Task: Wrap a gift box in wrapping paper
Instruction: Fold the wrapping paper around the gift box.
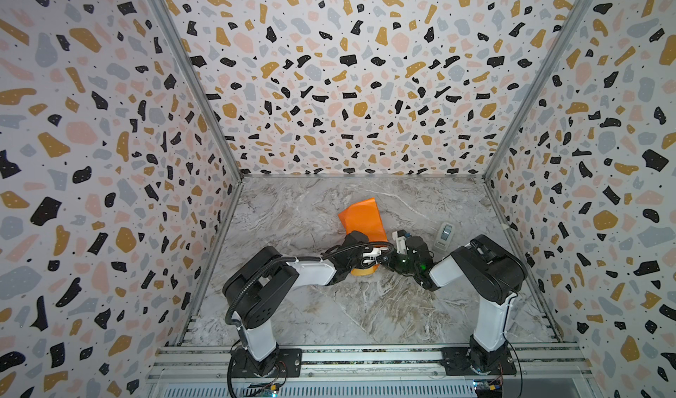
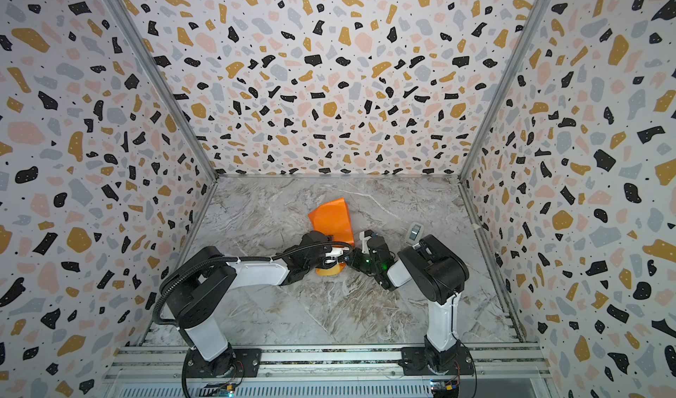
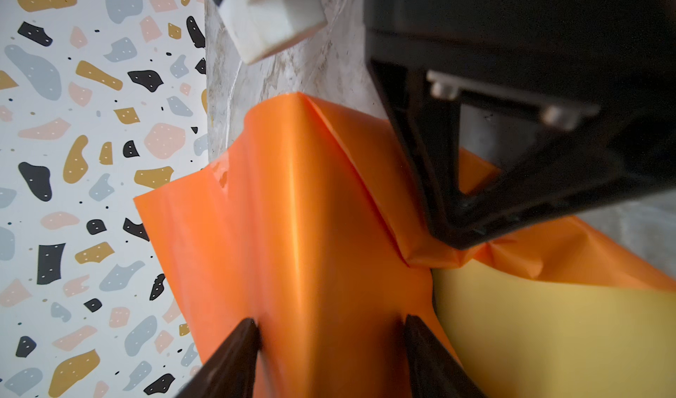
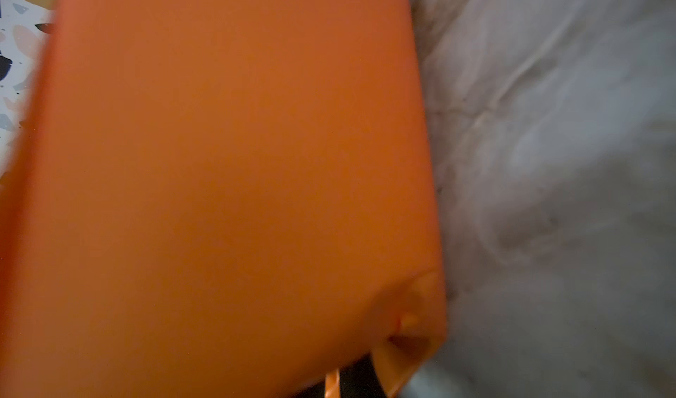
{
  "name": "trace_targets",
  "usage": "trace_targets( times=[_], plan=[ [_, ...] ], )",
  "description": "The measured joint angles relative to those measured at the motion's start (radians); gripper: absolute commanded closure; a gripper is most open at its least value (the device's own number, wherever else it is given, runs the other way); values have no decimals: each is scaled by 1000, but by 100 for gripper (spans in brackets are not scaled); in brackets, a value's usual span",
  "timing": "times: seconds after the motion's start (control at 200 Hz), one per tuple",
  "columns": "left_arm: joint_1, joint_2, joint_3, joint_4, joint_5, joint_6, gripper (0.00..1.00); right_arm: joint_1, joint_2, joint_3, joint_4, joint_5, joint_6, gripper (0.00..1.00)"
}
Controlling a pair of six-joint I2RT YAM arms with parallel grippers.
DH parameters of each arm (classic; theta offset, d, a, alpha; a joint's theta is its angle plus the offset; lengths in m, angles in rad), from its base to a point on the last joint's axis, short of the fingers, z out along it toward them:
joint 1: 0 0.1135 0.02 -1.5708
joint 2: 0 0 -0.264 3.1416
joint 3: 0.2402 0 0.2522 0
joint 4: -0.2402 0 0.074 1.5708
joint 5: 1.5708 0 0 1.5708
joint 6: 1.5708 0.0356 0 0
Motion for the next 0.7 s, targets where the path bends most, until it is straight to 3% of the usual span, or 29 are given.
trace_targets(
  times=[0.701],
  plan=[
    [0, 0, 0, 0, 0, -5, 38, -9, -34, -26, -18, 62, 14, 89]
  ],
)
